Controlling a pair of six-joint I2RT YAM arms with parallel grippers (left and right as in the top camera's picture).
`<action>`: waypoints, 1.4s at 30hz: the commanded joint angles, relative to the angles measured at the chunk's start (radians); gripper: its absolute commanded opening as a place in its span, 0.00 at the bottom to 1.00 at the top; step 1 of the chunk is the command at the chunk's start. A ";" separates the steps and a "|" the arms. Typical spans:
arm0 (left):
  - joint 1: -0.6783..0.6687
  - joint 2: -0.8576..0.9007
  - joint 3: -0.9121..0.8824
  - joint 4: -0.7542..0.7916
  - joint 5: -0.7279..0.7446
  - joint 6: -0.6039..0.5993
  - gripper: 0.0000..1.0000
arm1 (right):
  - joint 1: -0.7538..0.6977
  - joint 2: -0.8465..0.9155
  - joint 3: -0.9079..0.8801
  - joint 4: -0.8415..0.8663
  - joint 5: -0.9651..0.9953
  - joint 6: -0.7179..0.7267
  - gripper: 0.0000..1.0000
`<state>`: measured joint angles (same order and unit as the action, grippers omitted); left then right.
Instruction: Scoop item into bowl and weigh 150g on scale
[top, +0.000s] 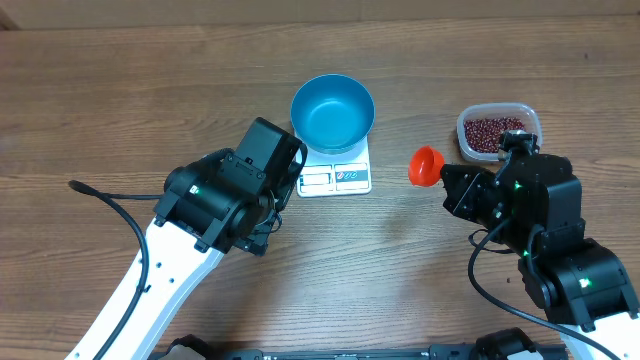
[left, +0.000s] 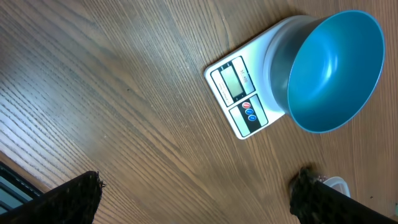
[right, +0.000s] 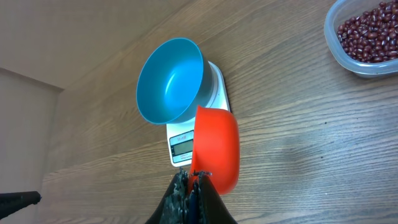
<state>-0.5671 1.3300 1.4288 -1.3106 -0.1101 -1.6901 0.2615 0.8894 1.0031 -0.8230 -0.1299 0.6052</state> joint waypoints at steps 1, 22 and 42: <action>0.004 0.007 0.000 -0.002 -0.028 0.019 1.00 | -0.002 -0.002 0.033 0.009 0.010 -0.009 0.04; 0.004 0.007 0.000 -0.002 -0.028 0.019 0.99 | -0.002 -0.002 0.033 0.027 0.010 -0.009 0.04; 0.004 0.007 0.000 -0.001 -0.026 0.019 1.00 | -0.002 -0.002 0.033 0.028 0.110 -0.035 0.04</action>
<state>-0.5671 1.3300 1.4292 -1.3102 -0.1101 -1.6901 0.2615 0.8894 1.0031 -0.8032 -0.0769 0.5838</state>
